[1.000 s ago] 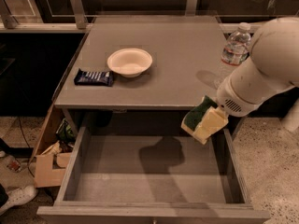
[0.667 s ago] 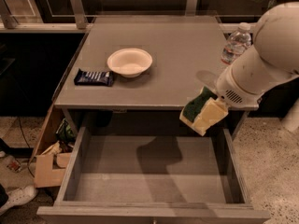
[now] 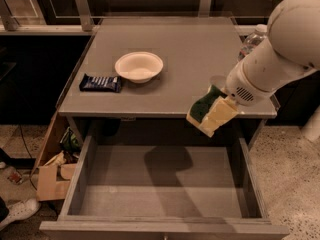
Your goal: Pick sponge from top drawer and place on counter
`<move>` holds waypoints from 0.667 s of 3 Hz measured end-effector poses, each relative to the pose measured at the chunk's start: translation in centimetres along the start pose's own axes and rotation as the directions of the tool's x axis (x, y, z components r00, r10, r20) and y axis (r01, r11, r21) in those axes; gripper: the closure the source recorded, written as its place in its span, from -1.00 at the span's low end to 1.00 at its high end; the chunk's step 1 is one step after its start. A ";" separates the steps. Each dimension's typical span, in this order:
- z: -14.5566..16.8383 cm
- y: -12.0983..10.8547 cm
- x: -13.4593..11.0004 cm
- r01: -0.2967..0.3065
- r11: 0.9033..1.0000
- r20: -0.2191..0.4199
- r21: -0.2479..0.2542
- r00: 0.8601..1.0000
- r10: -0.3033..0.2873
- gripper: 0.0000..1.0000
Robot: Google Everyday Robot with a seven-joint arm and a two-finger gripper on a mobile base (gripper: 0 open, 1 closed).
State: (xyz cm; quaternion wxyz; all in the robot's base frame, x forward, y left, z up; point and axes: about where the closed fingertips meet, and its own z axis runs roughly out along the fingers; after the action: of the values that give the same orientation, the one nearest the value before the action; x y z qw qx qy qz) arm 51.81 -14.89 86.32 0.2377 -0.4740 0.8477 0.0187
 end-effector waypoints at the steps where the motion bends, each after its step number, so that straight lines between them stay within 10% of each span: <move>1: 1.9 -1.1 -3.1 0.044 0.999 0.022 -0.015 0.999 -0.043 1.00; 2: 2.7 -1.4 -5.6 0.093 0.995 0.034 -0.022 0.995 -0.092 1.00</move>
Offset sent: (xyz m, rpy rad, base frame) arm 0.0681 0.0666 0.0067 -0.0048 -0.0372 0.1552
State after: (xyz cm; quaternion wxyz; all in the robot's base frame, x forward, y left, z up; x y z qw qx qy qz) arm 56.47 -10.53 86.59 0.2466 -0.5152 0.8205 0.0255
